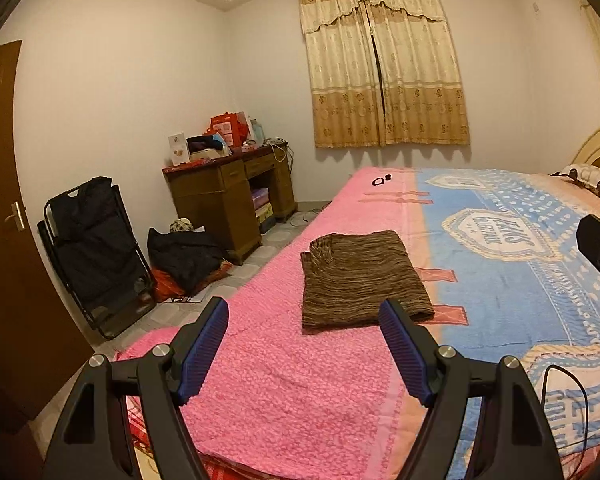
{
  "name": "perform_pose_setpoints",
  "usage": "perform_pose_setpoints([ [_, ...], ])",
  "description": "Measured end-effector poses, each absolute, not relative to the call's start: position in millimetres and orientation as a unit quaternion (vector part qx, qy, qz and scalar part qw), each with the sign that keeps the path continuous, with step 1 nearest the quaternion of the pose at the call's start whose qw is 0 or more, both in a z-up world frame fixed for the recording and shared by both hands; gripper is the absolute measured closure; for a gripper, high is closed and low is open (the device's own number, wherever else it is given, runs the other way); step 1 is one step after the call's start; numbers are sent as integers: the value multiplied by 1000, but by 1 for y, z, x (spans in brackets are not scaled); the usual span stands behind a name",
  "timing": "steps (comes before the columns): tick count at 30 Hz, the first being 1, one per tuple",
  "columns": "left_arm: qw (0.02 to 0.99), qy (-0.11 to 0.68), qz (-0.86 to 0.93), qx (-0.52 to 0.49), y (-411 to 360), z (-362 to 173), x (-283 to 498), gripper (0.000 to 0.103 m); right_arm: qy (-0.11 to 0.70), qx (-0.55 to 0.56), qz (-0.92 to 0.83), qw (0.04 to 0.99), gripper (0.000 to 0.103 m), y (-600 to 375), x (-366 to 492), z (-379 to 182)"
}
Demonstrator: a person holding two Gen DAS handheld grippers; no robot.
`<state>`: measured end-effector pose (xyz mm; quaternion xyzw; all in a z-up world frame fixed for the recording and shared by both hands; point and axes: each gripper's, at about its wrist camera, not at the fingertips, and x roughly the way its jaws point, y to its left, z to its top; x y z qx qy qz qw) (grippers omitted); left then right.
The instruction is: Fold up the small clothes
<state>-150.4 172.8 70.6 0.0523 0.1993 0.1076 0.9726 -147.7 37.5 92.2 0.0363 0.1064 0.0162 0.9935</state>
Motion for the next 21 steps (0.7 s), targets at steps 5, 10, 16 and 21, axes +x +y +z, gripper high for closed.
perform_pose_setpoints([
  [5, 974, 194, 107, 51, 172, 71, -151, 25, 101, 44, 14, 994, 0, 34, -150, 93],
  [10, 973, 195, 107, 52, 173, 70, -150, 25, 100, 45, 14, 994, 0, 33, -150, 92],
  [16, 972, 201, 110, 52, 175, 68, -147, 25, 100, 45, 13, 994, 0, 33, -150, 92],
  [21, 970, 212, 105, 50, 176, 65, -143, 25, 102, 46, 10, 994, 0, 29, -153, 89],
])
